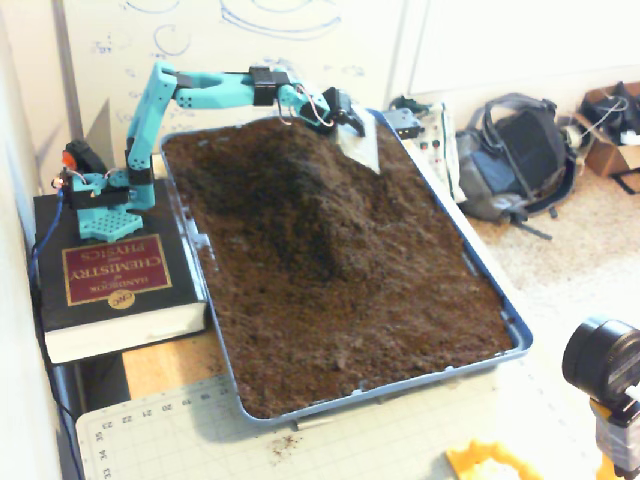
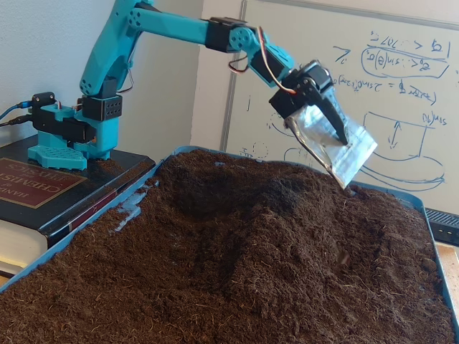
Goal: Build a berm.
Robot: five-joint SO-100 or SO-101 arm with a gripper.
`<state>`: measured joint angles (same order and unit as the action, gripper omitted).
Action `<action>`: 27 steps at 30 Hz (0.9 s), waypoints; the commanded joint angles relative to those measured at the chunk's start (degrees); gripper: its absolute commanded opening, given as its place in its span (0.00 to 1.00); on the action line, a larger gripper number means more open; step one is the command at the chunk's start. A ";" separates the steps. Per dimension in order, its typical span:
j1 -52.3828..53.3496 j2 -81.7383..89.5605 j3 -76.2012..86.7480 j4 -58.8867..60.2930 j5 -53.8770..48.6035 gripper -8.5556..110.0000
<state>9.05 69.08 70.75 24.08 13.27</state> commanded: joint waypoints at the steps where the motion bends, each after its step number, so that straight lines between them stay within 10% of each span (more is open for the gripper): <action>1: 4.66 8.79 -11.69 -0.62 -0.44 0.07; 27: 8.09 -59.68 -60.21 0.09 -12.39 0.08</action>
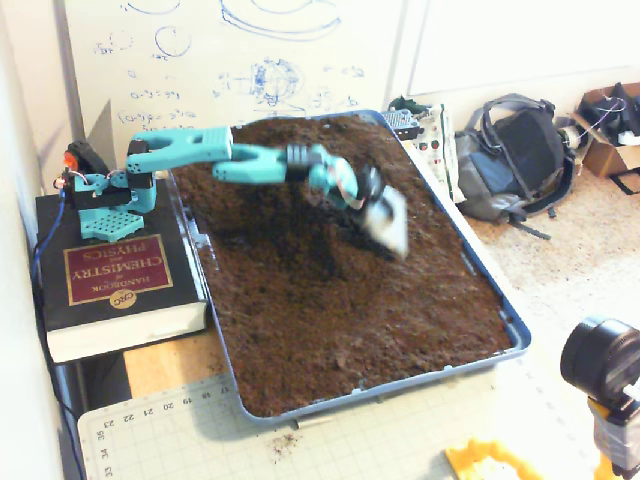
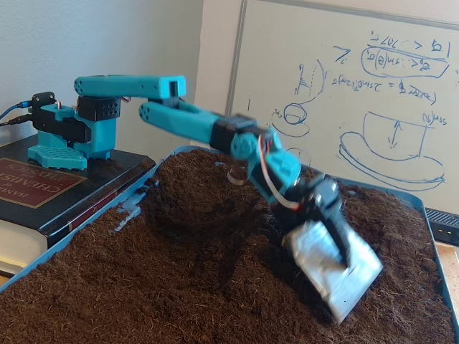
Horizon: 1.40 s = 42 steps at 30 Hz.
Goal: Build a berm.
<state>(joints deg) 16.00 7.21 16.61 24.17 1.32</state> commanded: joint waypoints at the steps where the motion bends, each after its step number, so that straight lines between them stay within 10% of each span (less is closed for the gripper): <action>1: 0.97 1.49 -5.71 0.00 -0.44 0.08; 42: -0.35 38.23 50.71 0.09 -12.57 0.08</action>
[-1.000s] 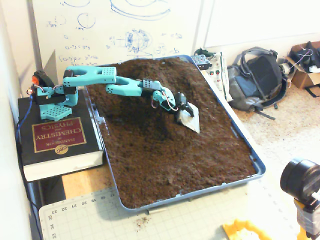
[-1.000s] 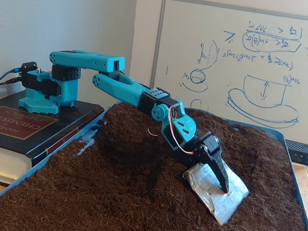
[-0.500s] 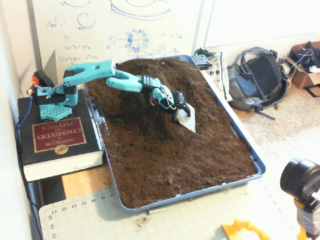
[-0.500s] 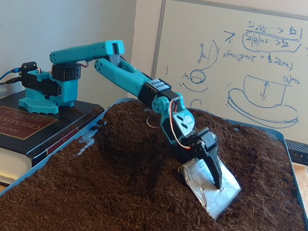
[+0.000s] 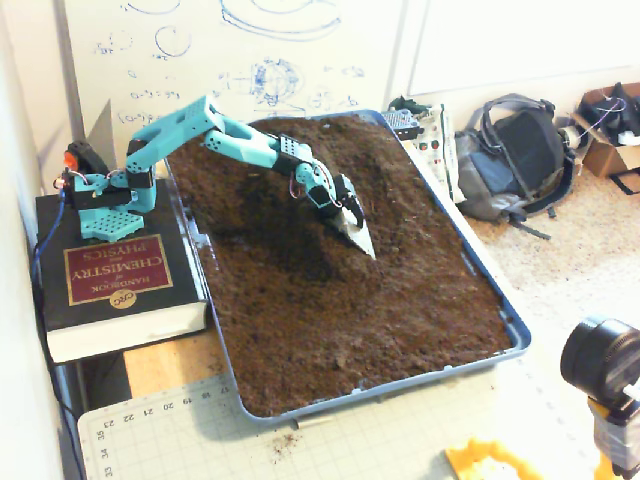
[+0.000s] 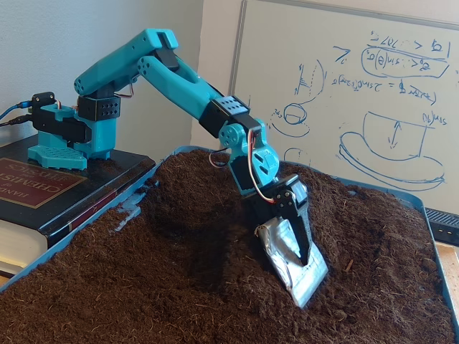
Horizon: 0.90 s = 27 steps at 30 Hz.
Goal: Build a berm.
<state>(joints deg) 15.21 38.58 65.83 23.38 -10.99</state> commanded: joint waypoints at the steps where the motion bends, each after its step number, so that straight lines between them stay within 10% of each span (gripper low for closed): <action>1: 0.44 8.09 1.76 0.88 0.44 0.08; 27: -0.44 29.18 -8.26 37.79 6.77 0.07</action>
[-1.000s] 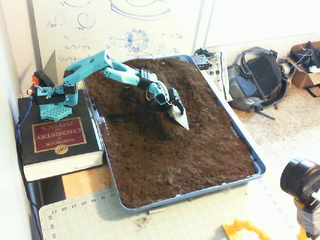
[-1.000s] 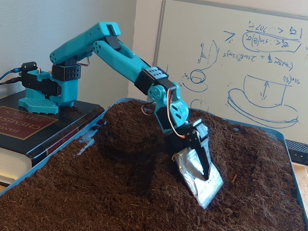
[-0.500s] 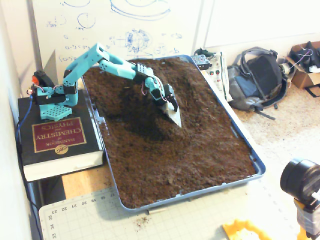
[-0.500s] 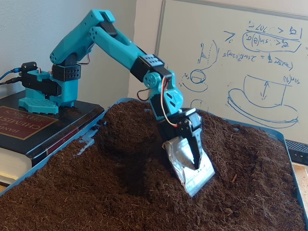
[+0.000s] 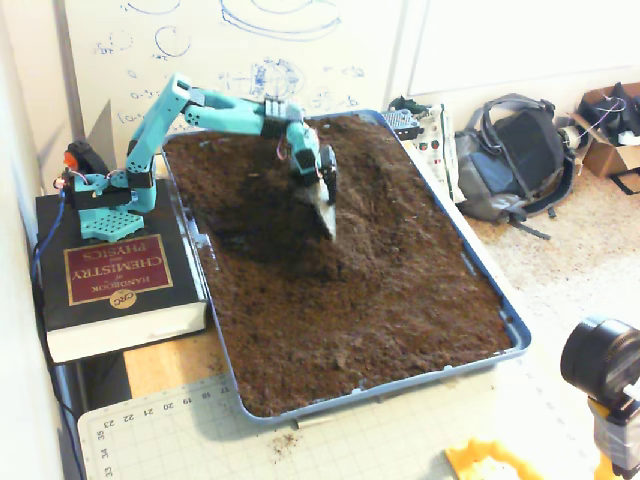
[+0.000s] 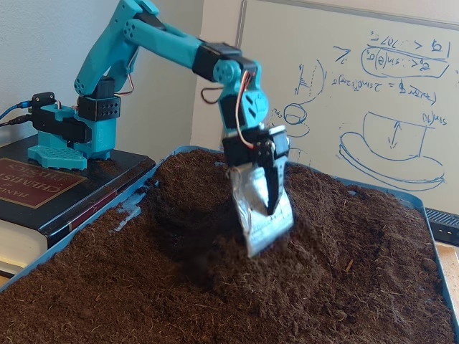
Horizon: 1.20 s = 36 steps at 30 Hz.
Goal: Build a berm.
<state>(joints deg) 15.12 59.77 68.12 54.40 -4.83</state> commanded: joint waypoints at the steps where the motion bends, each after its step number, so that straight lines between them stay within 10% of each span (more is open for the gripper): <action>1: -0.35 7.03 -13.62 9.58 0.62 0.07; 24: -15.29 -33.75 -70.22 21.36 12.57 0.07; 36: -13.10 -40.34 -68.73 -11.87 11.51 0.07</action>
<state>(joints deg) 0.00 17.67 3.16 49.48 7.21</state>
